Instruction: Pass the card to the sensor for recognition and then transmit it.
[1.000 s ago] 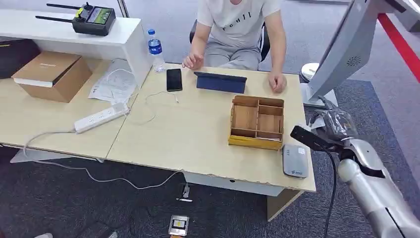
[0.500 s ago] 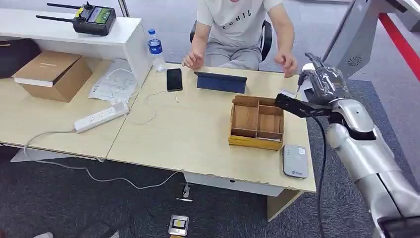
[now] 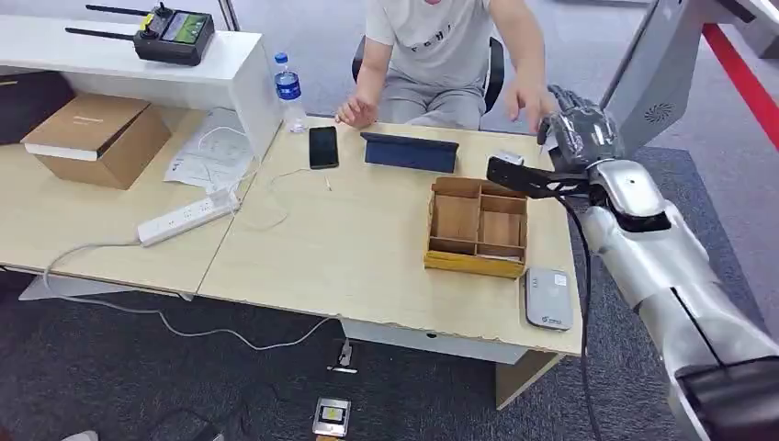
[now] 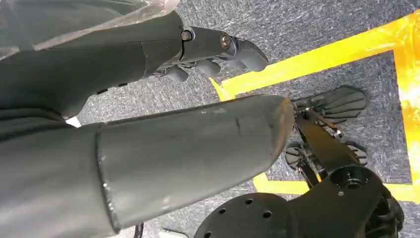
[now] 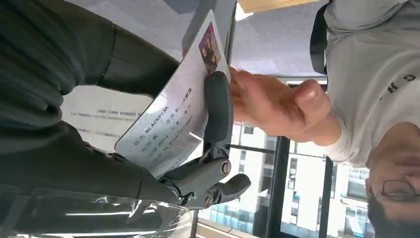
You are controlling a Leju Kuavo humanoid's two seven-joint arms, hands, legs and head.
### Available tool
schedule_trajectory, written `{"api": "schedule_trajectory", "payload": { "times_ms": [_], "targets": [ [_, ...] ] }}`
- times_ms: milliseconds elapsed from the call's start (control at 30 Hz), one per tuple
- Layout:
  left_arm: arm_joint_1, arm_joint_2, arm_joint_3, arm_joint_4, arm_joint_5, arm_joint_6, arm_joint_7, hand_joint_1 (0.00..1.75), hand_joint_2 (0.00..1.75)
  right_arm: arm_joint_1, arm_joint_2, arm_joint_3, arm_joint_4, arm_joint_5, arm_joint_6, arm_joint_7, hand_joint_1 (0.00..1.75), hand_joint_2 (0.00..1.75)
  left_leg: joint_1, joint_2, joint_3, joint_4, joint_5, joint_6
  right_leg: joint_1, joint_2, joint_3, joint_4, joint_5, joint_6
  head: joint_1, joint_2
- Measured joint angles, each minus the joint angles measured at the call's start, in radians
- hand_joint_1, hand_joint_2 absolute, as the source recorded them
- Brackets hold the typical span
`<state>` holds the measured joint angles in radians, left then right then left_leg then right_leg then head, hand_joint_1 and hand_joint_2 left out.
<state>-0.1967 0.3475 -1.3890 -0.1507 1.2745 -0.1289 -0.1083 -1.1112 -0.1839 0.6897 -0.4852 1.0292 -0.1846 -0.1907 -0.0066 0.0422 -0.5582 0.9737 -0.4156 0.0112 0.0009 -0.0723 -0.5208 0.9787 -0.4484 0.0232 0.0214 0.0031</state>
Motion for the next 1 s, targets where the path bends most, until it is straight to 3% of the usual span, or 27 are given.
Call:
{"api": "schedule_trajectory", "payload": {
  "times_ms": [967,1000],
  "targets": [
    [0.002,0.000,-0.004,0.000,0.013,0.003,0.010,0.00,0.00,0.000,0.037,0.016,0.066,0.010,-0.013,0.002,1.75,1.75,0.000,0.000,0.000,0.000,0.000,0.000,0.000,0.000,0.000,0.000,0.000,0.000,0.000,0.000],
    [0.002,0.000,-0.004,0.000,0.013,0.003,0.010,0.00,0.00,0.000,0.038,0.016,0.067,0.010,-0.013,0.002,1.48,1.75,0.000,0.000,0.000,0.000,0.000,0.000,0.000,0.000,0.000,0.000,0.000,0.000,0.000,0.000]
  ]
}}
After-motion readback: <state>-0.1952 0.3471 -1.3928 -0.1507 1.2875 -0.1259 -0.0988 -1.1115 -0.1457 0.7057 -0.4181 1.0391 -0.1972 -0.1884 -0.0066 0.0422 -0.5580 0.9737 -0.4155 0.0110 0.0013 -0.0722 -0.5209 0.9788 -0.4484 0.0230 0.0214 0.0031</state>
